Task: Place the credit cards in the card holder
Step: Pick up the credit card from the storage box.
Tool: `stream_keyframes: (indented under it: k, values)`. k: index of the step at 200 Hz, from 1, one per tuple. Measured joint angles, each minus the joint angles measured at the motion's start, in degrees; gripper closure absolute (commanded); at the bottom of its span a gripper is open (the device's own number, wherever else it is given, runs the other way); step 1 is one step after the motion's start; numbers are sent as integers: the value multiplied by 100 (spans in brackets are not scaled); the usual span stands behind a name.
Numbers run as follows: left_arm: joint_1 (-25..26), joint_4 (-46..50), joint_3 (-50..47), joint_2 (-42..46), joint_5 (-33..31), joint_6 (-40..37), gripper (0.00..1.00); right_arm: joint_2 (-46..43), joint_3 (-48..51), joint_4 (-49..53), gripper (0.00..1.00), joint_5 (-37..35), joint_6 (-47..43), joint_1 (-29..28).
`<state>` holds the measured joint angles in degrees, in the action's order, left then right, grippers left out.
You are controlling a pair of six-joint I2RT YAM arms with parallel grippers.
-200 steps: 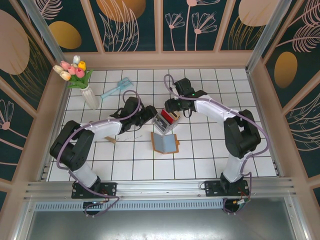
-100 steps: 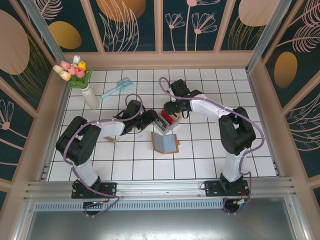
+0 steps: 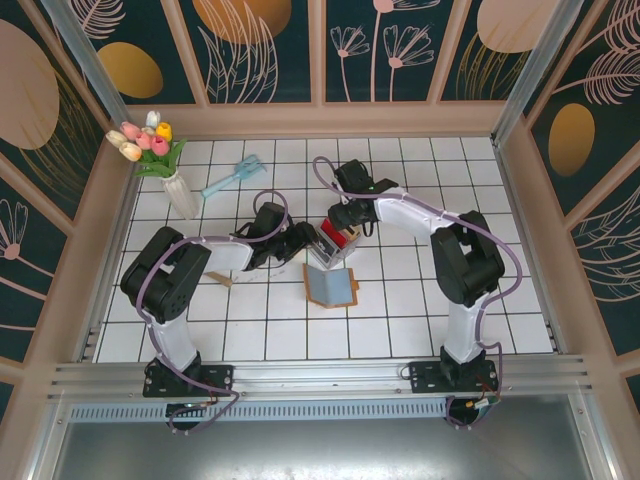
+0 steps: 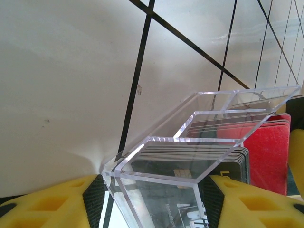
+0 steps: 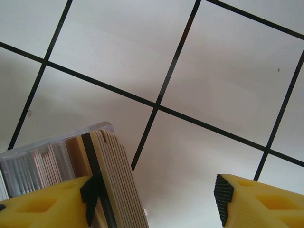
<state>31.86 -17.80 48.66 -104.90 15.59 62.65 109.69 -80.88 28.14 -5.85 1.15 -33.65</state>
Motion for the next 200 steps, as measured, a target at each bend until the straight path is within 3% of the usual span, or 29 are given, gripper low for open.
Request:
stream_keyframes:
  k: [25,80,94,200]
  values:
    - [0,-4,0,-20,-4,0,43,0,0,-2,40,-66,11,-39]
    - [0,-17,-2,-26,-20,-2,44,-2,-2,0,39,-125,15,-66]
    - [0,-20,-2,-26,-20,-2,44,-2,-2,9,44,-122,17,-70]
    - [2,-26,0,-26,-63,-7,44,-103,-52,236,50,-352,24,-136]
